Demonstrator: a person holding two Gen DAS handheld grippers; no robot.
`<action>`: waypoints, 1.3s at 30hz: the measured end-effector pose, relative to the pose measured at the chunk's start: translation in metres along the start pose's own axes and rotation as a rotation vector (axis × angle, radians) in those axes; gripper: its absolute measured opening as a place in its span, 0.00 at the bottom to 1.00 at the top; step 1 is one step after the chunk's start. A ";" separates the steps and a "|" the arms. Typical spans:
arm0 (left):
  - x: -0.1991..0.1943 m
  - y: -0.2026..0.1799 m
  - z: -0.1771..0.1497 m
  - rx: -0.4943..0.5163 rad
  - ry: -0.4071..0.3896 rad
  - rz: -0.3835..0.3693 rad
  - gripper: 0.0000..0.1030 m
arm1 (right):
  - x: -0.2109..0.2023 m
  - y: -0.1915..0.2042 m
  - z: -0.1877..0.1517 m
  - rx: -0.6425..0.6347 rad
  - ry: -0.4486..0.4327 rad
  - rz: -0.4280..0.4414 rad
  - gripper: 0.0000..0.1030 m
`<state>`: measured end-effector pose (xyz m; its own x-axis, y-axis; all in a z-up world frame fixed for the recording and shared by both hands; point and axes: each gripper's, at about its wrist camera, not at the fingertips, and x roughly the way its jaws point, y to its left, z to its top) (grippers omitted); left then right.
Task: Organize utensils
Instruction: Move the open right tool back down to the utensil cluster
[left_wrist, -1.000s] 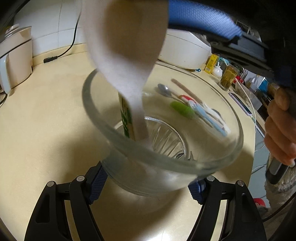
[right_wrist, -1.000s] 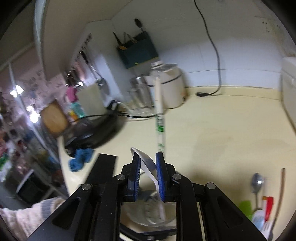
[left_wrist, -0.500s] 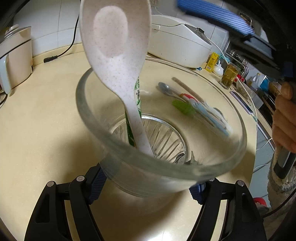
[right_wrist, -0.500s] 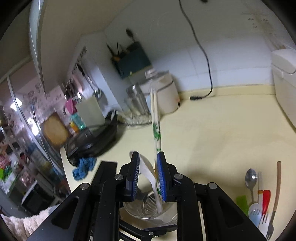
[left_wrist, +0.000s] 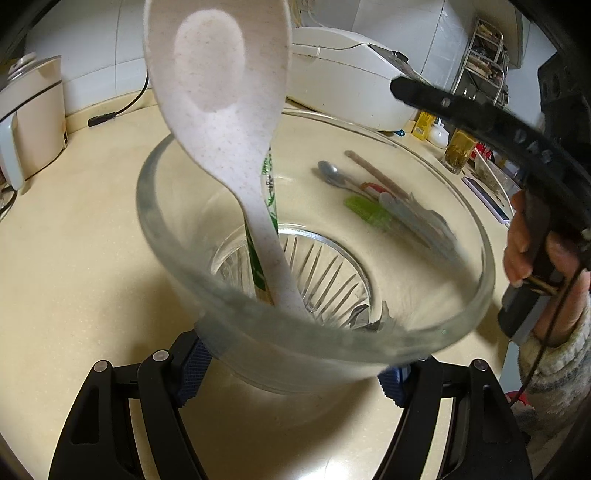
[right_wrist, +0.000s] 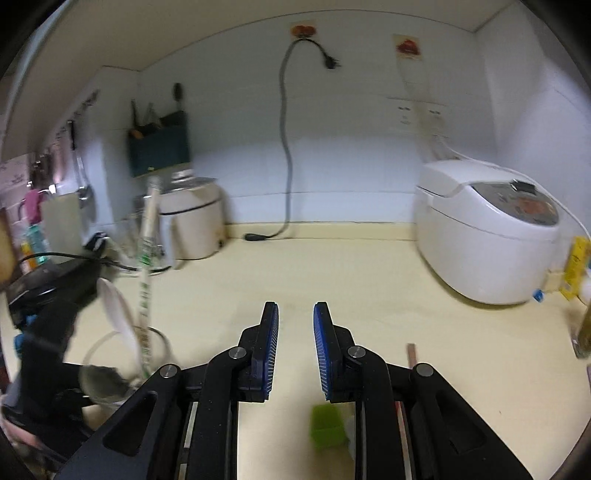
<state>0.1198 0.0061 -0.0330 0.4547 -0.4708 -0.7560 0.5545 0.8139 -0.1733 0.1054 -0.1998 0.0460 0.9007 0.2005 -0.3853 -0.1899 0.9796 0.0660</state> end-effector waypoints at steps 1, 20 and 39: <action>0.000 0.000 0.000 0.000 0.000 0.001 0.76 | 0.000 -0.002 -0.002 -0.001 0.001 -0.013 0.20; 0.002 -0.002 0.000 -0.005 0.003 -0.001 0.76 | -0.024 -0.059 -0.032 0.205 0.060 -0.001 0.20; 0.002 0.000 -0.001 -0.001 0.009 0.003 0.76 | -0.028 -0.109 -0.063 0.307 0.266 -0.061 0.20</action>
<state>0.1203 0.0056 -0.0348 0.4500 -0.4652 -0.7623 0.5528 0.8155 -0.1714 0.0765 -0.3126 -0.0081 0.7668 0.1709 -0.6188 0.0221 0.9563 0.2915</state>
